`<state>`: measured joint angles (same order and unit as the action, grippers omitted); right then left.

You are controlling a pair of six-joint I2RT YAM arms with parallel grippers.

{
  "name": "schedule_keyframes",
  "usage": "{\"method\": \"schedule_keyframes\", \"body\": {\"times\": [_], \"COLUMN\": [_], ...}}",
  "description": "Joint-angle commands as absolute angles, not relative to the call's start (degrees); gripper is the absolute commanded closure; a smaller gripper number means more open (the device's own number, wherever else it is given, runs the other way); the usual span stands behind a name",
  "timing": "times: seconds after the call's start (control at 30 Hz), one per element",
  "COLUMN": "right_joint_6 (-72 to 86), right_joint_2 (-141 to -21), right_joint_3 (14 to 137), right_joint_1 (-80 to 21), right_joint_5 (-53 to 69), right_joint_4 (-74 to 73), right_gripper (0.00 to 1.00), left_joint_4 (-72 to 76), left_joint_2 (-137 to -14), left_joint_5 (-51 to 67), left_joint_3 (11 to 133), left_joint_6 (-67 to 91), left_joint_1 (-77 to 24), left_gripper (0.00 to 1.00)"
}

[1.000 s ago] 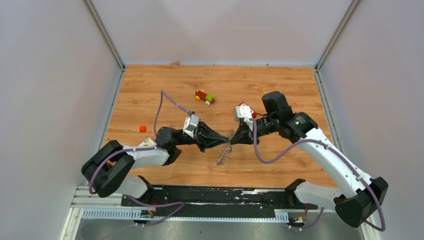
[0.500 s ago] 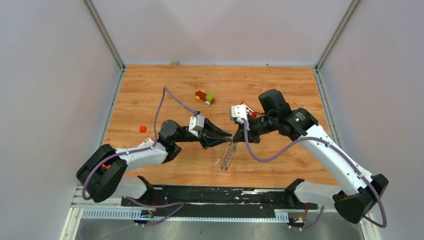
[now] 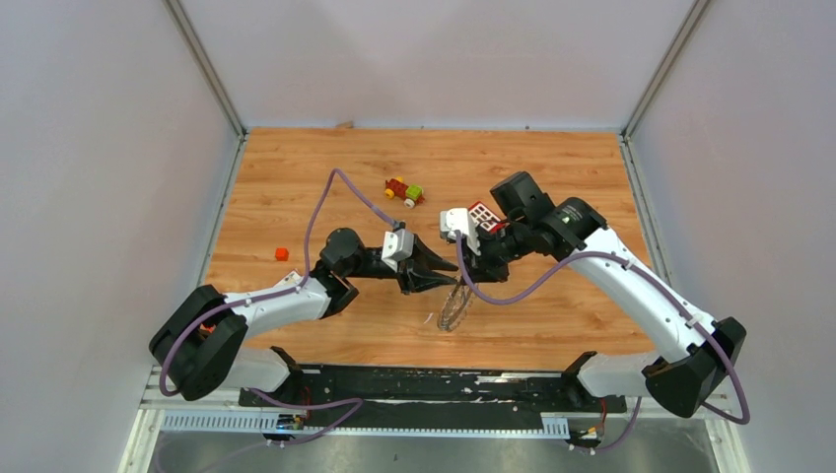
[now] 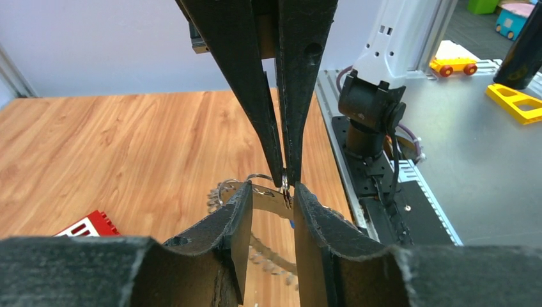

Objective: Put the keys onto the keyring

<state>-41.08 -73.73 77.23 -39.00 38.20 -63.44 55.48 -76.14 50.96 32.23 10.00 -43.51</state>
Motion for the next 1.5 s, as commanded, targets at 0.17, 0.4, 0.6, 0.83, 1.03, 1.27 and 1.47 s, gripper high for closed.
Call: {"method": "schedule_keyframes", "body": {"times": [0.17, 0.4, 0.6, 0.83, 1.03, 1.27, 1.47], "right_joint_6": [-41.34, -41.05, -41.13, -41.74, -42.32, -43.33, -43.05], "right_joint_2": [-74.7, -75.05, -74.82, -72.88, -68.09, -65.65, -66.02], "right_joint_3": [81.12, 81.3, 80.96, 79.32, 75.05, 72.46, 72.25], "right_joint_1": [-40.3, -40.78, -40.91, -40.84, -39.6, -37.57, -37.37], "right_joint_5": [37.36, 36.85, 36.11, 35.54, 40.47, 45.95, 46.76], "right_joint_4": [-63.77, -63.38, -63.37, -62.05, -57.01, -55.34, -54.41], "right_gripper": [1.0, 1.0, 1.0, 0.95, 0.7, 0.66, 0.71], "left_joint_4": [55.59, 55.81, 55.68, 61.71, 77.59, 82.85, 83.62], "left_joint_2": [-76.0, -76.05, -75.89, -74.33, -75.05, -76.18, -76.74], "left_joint_5": [52.68, 53.09, 52.95, 48.63, 47.5, 47.22, 47.61], "left_joint_3": [34.39, 34.63, 34.55, 31.08, 27.8, 27.07, 27.16], "left_joint_6": [9.11, 9.97, 9.98, 12.78, 21.96, 25.67, 26.43], "left_joint_1": [-44.27, -44.65, -44.67, -44.53, -43.42, -43.42, -43.42], "left_gripper": [0.71, 0.81, 0.96, 1.0, 1.0, 1.0, 1.0]}}
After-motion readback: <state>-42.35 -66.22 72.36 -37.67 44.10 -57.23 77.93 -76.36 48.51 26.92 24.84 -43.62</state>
